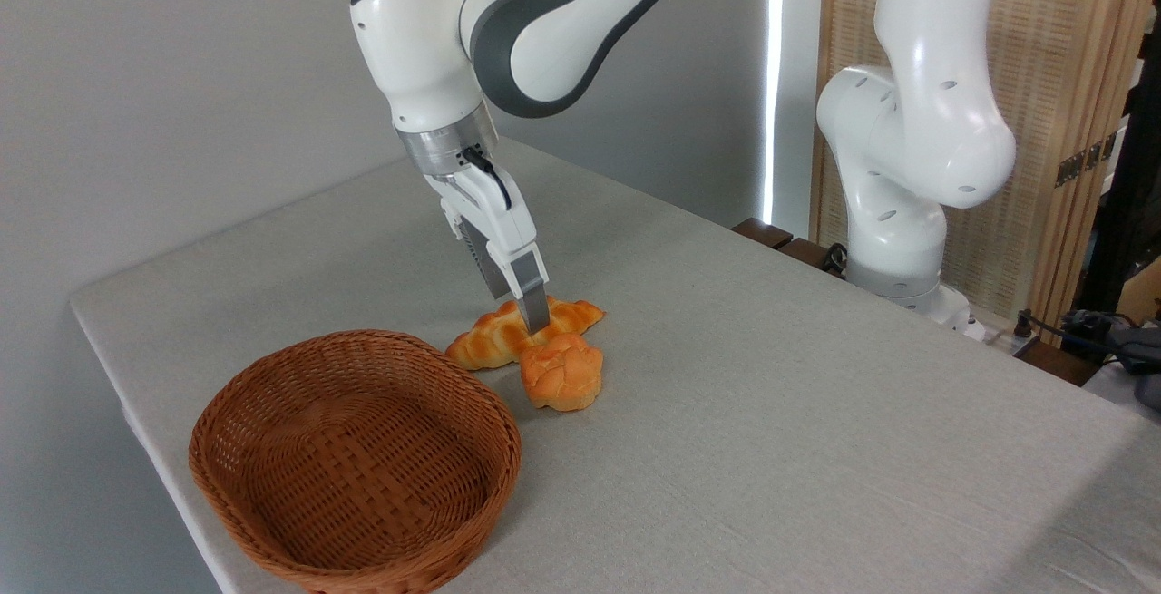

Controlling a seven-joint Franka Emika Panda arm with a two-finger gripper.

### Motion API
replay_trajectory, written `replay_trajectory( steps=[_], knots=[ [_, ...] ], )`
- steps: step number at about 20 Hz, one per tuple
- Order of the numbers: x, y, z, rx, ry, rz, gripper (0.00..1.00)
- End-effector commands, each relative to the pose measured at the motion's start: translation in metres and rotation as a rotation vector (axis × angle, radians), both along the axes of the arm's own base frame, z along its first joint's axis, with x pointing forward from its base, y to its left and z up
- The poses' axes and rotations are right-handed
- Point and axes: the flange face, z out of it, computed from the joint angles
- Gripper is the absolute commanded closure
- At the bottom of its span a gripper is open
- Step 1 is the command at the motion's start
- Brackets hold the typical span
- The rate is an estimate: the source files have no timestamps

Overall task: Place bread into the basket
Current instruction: 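Close the gripper on the braided bread roll beside the orange bun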

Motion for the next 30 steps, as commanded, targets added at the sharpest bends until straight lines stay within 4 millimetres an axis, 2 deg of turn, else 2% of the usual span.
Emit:
replay_trajectory(
  steps=[1,11,20,24,26,29,30],
  knots=[
    [0.004,0.000,0.000,-0.003,-0.029,-0.018,0.00],
    [0.014,0.008,0.005,-0.012,-0.078,-0.003,0.00],
    [0.015,0.008,-0.004,0.024,-0.072,-0.018,0.00],
    [0.014,0.006,-0.005,0.025,-0.069,-0.022,0.06],
    [0.014,0.005,-0.009,0.027,-0.062,-0.024,0.18],
    [0.013,0.005,-0.009,0.029,-0.058,-0.021,0.62],
    [0.013,0.005,-0.009,0.030,-0.055,-0.023,0.64]
  ],
)
